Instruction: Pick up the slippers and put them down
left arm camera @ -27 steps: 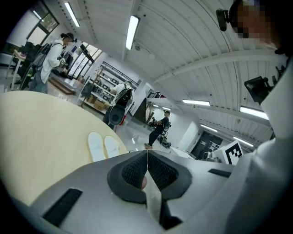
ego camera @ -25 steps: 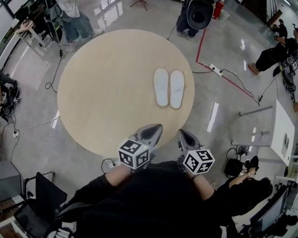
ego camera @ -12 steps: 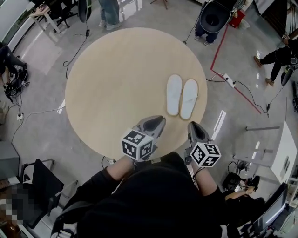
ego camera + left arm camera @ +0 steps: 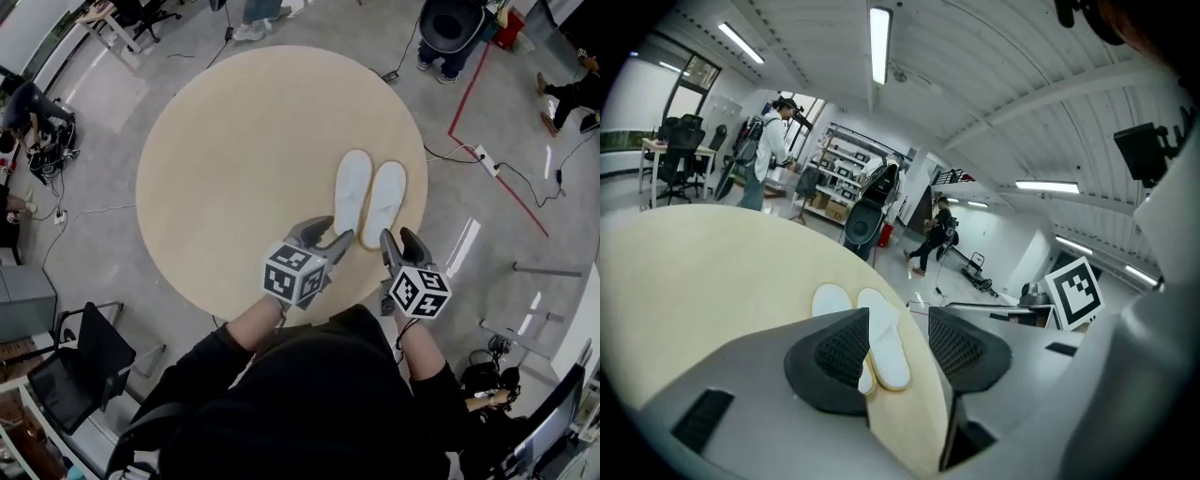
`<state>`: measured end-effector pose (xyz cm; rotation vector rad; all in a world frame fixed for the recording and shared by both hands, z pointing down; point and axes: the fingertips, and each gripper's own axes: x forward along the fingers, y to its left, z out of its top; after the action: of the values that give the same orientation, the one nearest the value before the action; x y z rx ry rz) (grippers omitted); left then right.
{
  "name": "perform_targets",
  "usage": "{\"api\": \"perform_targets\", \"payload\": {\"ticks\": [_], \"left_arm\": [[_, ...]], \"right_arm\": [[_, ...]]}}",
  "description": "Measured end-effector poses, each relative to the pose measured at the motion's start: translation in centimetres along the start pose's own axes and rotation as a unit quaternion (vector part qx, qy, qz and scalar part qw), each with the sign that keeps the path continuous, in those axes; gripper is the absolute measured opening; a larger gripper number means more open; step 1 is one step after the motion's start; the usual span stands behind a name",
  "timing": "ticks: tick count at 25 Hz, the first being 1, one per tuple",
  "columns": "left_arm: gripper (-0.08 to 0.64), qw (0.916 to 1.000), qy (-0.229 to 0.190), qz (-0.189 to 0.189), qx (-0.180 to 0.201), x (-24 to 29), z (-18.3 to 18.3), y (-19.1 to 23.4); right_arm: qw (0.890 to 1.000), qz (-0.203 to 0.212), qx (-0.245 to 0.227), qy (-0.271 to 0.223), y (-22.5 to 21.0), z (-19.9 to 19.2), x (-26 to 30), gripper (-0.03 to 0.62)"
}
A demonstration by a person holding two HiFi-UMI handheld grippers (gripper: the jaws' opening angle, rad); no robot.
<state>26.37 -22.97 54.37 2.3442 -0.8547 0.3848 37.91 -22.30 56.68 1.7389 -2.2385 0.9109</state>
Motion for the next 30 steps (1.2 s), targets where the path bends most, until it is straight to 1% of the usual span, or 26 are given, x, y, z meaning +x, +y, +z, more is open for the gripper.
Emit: {"api": "perform_targets", "payload": {"ticks": [4,11,13,16,20,22,27,30], "left_arm": [[0.19,0.9996,0.016,0.021,-0.004,3.6,0.2,1.6],[0.19,0.9967,0.051,0.059,-0.021,10.4,-0.1,5.6],[0.19,0.9954,0.062,0.063,-0.036,12.4,-0.6,6.9],[0.19,0.9919,0.085,0.069,-0.065,14.4,-2.0,8.5],[0.19,0.9868,0.117,0.084,-0.074,16.6,-3.7,10.4],[0.19,0.9845,0.129,0.085,-0.084,17.6,-4.4,11.2],[0.189,0.9809,0.135,0.083,-0.113,18.9,-4.8,12.4],[0.187,0.9799,0.137,0.078,-0.122,19.6,-4.9,12.5]], "right_arm": [[1.0,-0.007,0.008,0.013,-3.3,0.0,2.1,0.186],[0.998,-0.015,0.032,0.054,-8.7,-0.5,6.3,0.186],[0.997,-0.013,0.037,0.066,-9.8,-0.9,8.0,0.186],[0.995,-0.011,0.046,0.084,-10.6,-1.7,9.9,0.186],[0.993,-0.007,0.053,0.103,-11.3,-2.7,12.1,0.186],[0.992,-0.007,0.06,0.11,-11.7,-3.1,13.1,0.186],[0.989,-0.005,0.073,0.127,-12.2,-4.0,14.6,0.181],[0.987,0.0,0.082,0.136,-12.4,-4.5,15.1,0.136]]}}
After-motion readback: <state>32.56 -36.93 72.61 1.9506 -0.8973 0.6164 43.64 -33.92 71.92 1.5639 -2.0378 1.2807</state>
